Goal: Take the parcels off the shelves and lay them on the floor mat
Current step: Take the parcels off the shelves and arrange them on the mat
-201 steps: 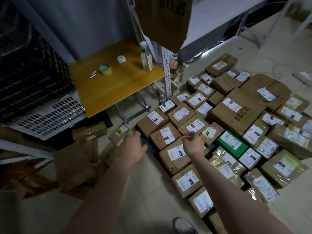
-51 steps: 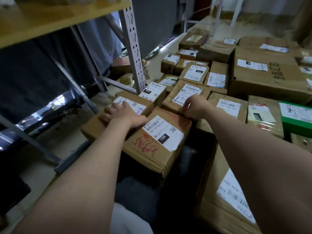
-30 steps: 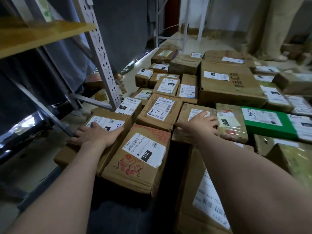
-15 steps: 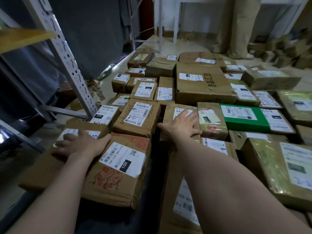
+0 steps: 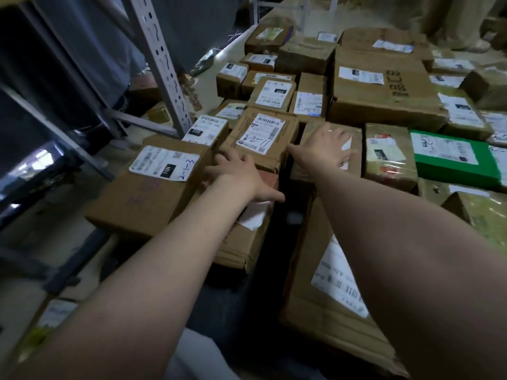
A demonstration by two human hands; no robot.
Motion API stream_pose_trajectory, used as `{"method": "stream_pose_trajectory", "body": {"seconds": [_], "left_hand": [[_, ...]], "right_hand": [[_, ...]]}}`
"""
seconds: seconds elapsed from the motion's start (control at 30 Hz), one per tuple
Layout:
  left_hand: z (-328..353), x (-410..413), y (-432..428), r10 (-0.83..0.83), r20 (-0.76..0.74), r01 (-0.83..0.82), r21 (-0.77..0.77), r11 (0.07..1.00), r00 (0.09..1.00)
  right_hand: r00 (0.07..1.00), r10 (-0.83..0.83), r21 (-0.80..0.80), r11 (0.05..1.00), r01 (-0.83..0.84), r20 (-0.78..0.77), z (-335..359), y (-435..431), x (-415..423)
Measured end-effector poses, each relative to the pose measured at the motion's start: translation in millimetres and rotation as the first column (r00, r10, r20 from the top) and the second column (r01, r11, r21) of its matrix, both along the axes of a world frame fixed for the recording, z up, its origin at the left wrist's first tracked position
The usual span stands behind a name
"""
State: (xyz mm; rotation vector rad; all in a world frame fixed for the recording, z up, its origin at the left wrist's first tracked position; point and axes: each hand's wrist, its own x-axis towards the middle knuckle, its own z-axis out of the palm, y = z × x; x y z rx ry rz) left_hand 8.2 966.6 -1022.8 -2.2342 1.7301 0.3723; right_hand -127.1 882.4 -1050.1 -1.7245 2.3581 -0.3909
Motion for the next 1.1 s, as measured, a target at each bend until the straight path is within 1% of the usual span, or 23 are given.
{"method": "stream_pose_trajectory", "body": {"seconds": [0.07, 0.13, 0.3, 0.4, 0.47, 0.6, 0.67, 0.77, 0.83, 0.93, 1.0, 1.1], "left_hand": [[-3, 3, 2, 0.085, -0.013, -0.083, 0.080, 0.993, 0.996], [-5, 9, 3, 0.165, -0.044, -0.159, 0.113, 0.981, 0.985], [-2, 8, 7, 0.236, -0.093, -0.226, 0.102, 0.969, 0.967], [-1, -1, 13, 0.224, -0.139, -0.217, 0.062, 0.974, 0.965], [-3, -9, 20, 0.206, -0.153, -0.194, 0.090, 0.977, 0.966], [-8, -23, 29, 0.162, -0.101, -0.153, 0.091, 0.984, 0.981], [-7, -29, 29, 0.143, -0.093, -0.133, 0.099, 0.986, 0.985], [-1, -30, 29, 0.042, -0.029, -0.038, 0.130, 0.991, 0.999], [5, -27, 31, -0.068, 0.012, 0.066, 0.150, 0.987, 0.998], [14, -17, 37, -0.235, 0.042, 0.223, 0.190, 0.956, 0.971], [16, -10, 42, -0.367, 0.017, 0.355, 0.210, 0.911, 0.930], [17, -4, 49, -0.568, -0.032, 0.562, 0.202, 0.802, 0.822]], "right_hand": [[0.998, 0.036, -0.043, 0.998, -0.034, 0.056, 1, 1, 8], [0.993, 0.079, -0.079, 0.994, -0.072, 0.089, 2, 0, 17], [0.977, 0.160, -0.100, 0.984, -0.147, 0.142, 3, -3, 24], [0.969, 0.155, -0.098, 0.985, -0.138, 0.194, 3, -4, 20], [0.962, 0.134, -0.102, 0.988, -0.113, 0.236, 3, -4, 14], [0.940, 0.090, -0.070, 0.995, -0.071, 0.329, 4, -7, 6], [0.935, 0.088, -0.050, 0.996, -0.076, 0.343, 4, -7, 4], [0.932, 0.106, -0.054, 0.994, -0.092, 0.348, 4, -6, 1], [0.924, 0.111, -0.050, 0.994, -0.099, 0.365, 6, -6, -1], [0.910, 0.124, -0.054, 0.992, -0.112, 0.395, 7, -5, -4], [0.896, 0.132, -0.072, 0.991, -0.112, 0.424, 7, -5, -5], [0.880, 0.140, -0.066, 0.990, -0.124, 0.454, 8, -5, -3]]}}
